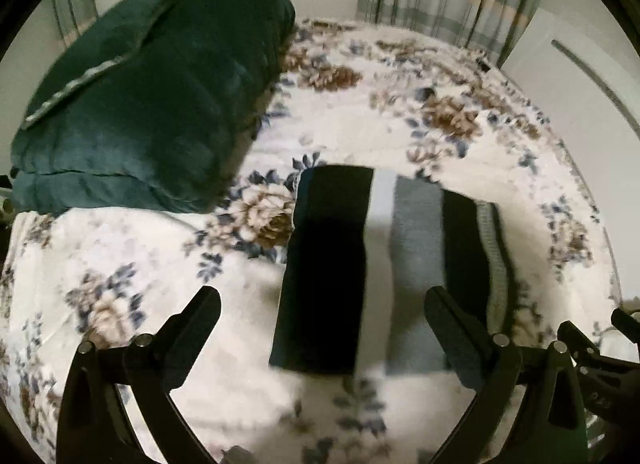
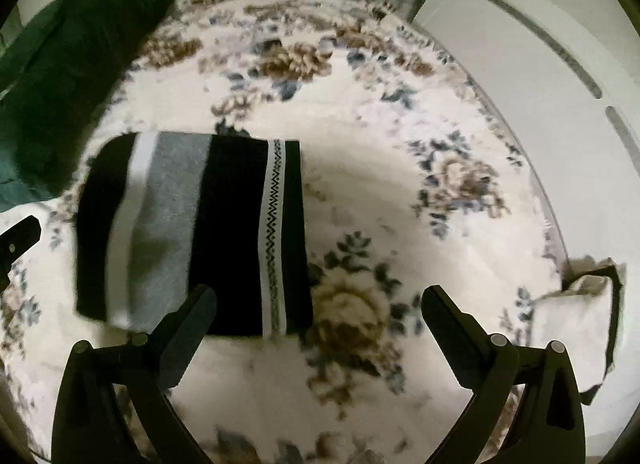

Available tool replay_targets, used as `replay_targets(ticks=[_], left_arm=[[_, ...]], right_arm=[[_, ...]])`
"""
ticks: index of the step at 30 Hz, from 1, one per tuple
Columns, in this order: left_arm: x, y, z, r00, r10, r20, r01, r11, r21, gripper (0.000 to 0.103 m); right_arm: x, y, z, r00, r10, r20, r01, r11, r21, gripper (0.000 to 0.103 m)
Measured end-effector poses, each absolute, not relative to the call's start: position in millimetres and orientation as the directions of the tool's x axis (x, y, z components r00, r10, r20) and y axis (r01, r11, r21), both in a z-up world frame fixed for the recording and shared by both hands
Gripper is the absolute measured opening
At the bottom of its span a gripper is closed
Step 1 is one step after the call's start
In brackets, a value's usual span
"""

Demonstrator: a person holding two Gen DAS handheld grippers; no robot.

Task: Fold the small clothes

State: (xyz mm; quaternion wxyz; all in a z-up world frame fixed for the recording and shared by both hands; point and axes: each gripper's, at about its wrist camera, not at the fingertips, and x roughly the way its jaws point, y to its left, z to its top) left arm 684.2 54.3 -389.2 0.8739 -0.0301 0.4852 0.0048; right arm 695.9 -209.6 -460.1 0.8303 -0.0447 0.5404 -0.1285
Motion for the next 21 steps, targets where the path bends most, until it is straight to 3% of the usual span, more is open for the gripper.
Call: replay_targets(ticks=[12,21], left_arm=[[527,16,-218,0.637,0.02,-0.77,-0.018,1.0,0.012,0.103],[424,1,-118,0.694,0.001,-0.72,0.001,1.0,0.002,0.103]], right_arm=[[539,-197,-256,0.56,-0.3,-0.773,0.201,0.954,-0.224,0.103],[418,-192,-114,0.672,-0.299,-0.677,0.216,0.954,-0.207,0.103]])
